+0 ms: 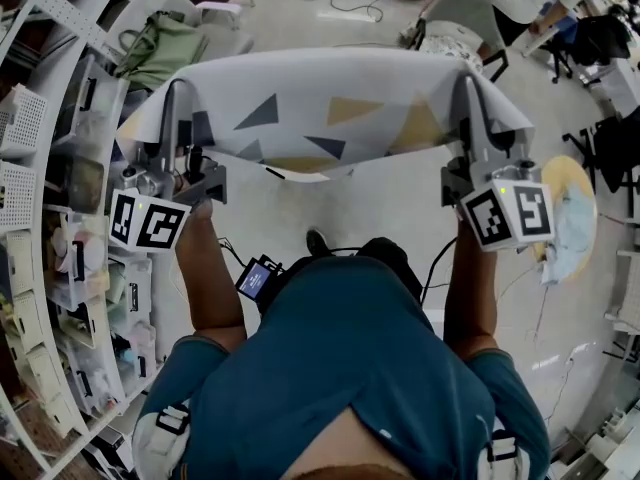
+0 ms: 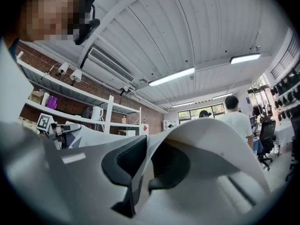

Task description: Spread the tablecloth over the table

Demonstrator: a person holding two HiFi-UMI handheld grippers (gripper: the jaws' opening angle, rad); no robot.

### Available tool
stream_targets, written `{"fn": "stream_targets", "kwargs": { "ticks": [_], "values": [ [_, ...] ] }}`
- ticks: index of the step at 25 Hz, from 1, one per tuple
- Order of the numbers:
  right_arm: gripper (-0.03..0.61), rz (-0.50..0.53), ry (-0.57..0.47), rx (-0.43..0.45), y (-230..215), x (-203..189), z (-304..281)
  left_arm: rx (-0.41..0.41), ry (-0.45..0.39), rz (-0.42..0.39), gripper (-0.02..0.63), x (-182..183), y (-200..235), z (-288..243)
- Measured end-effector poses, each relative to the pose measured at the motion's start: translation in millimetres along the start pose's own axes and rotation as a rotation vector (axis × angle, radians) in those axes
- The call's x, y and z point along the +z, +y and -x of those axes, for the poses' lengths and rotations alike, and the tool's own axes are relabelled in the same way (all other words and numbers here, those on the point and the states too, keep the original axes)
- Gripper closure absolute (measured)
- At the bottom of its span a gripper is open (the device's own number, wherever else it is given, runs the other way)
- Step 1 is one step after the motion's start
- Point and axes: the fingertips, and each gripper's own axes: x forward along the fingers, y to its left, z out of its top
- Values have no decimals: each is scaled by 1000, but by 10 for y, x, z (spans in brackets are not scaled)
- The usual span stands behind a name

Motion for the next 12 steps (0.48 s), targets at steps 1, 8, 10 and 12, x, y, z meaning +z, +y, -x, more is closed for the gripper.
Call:
{"fn": "stream_targets", "kwargs": {
  "ticks": [1,8,10,12],
  "values": [
    [548,1,3,-1,11,-9,-23,-1,1,1,611,-1,30,-8],
    [548,1,15,9,-26,-90,-255,10,7,-7,611,-41,185,-125],
    [548,-6,18,18,-74,-123,-343,21,12,-10,611,-74,221,-176],
    [548,-14,16,30,-164,-157,-463,33,16,-16,611,-123,257,-270]
  ]
}}
